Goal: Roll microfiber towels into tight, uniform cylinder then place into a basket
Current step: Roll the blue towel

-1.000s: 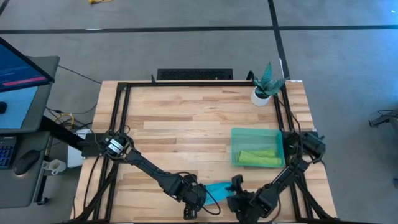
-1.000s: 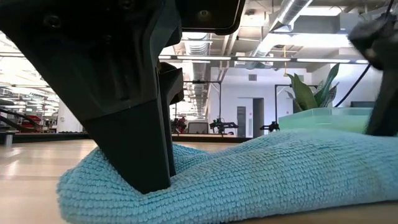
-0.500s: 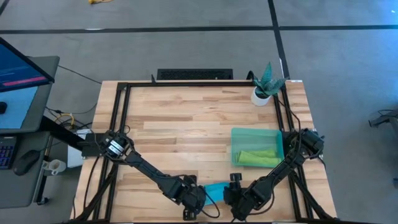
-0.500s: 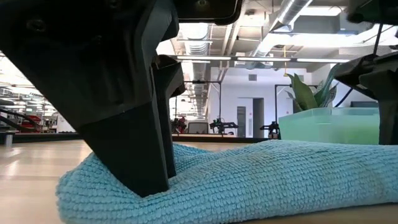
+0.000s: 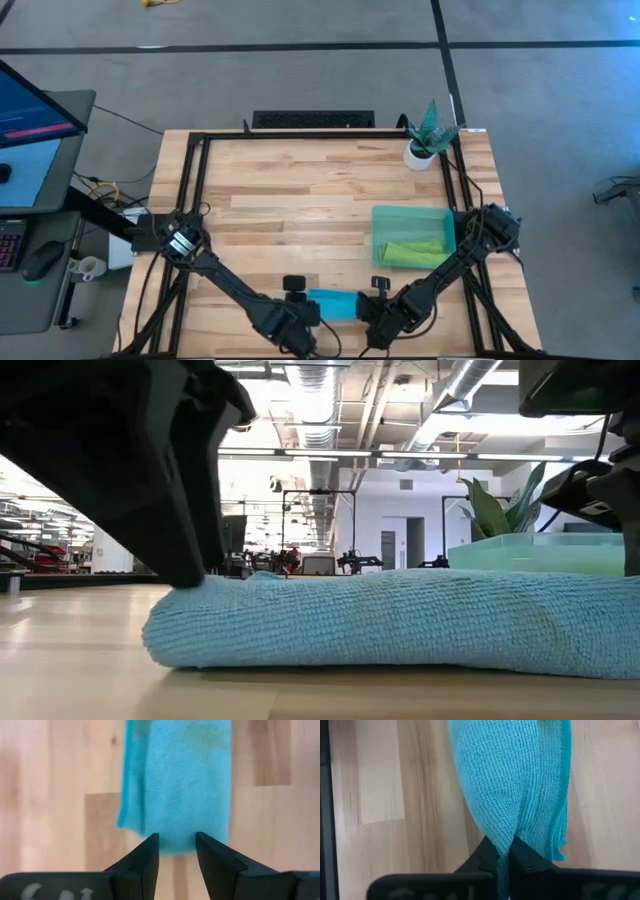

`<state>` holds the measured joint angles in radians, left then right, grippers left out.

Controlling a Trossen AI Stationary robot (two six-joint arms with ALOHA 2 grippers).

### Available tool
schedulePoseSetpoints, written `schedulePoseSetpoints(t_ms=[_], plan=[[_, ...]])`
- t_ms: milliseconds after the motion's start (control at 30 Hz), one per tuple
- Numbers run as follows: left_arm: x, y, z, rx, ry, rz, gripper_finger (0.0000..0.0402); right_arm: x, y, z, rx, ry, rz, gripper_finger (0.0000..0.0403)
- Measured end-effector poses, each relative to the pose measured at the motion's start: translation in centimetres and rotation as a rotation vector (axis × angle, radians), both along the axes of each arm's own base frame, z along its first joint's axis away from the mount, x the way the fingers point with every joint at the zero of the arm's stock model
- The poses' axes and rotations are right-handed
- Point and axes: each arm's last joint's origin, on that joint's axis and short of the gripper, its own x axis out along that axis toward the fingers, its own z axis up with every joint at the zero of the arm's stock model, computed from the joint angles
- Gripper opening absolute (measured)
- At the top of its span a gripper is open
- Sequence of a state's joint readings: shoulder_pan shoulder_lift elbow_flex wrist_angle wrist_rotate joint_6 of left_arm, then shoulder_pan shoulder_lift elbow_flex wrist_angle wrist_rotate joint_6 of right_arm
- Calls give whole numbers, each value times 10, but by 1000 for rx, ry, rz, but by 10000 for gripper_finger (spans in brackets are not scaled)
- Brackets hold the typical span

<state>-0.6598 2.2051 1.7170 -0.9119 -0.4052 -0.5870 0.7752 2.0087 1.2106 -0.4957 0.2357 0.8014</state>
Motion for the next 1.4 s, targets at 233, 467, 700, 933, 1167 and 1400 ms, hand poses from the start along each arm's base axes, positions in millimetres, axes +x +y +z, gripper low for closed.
schedulePoseSetpoints(t_ms=[233, 467, 700, 933, 1167, 1400], plan=[[-11, -11, 16, 141, -53, -16, 123, 4, -4, 0, 23, 8, -45, 28], [-24, -42, 26, 280, -193, -215, 123, 6, -7, 0, 25, 9, -56, 31], [-22, -44, 26, 242, -215, -212, 125, 6, -7, 0, 24, 8, -55, 34], [-9, -37, 18, 145, -152, -228, 172, 6, -7, 0, 22, 6, -57, 28], [6, -29, 3, 111, -126, -220, 221, 7, -8, 0, 21, 1, -62, 36], [12, -21, -11, 112, -83, -186, 226, 7, -8, 0, 17, 0, -59, 31]])
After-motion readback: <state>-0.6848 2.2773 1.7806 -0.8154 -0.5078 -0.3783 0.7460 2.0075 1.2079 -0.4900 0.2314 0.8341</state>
